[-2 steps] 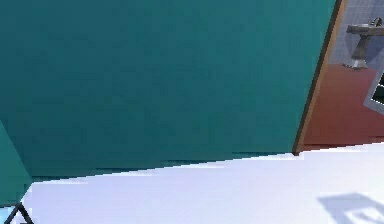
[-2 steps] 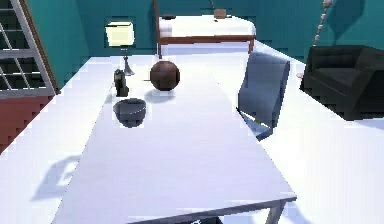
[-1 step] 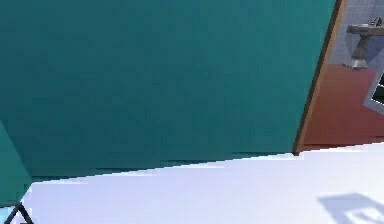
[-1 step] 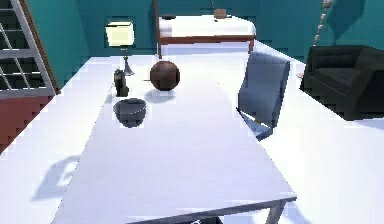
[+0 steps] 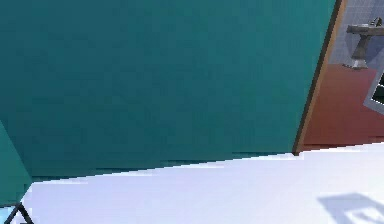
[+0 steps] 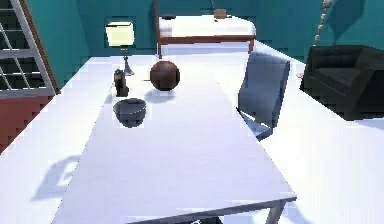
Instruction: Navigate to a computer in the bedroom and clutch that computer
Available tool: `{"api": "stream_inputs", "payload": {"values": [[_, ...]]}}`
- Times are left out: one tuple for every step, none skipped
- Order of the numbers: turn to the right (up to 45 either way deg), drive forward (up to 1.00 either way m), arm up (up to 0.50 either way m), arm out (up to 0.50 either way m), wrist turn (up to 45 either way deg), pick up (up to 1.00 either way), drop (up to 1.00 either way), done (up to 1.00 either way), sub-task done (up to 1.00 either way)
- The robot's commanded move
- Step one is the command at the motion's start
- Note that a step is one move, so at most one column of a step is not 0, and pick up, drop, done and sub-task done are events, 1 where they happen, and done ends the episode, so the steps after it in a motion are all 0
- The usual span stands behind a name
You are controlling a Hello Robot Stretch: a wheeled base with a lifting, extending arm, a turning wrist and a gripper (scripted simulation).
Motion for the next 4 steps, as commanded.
{"api": "stream_inputs", "payload": {"values": [[0.0, 0.0, 0.0, 0.0, 45.0, 0.0, 0.0, 0.0, 0.0], [0.0, 0.0, 0.0, 0.0, 45.0, 0.0, 0.0, 0.0, 0.0], [0.0, 0.0, 0.0, 0.0, 45.0, 0.0, 0.0, 0.0, 0.0], [0.0, 0.0, 0.0, 0.0, 33.0, 0.0, 0.0, 0.0, 0.0]]}}
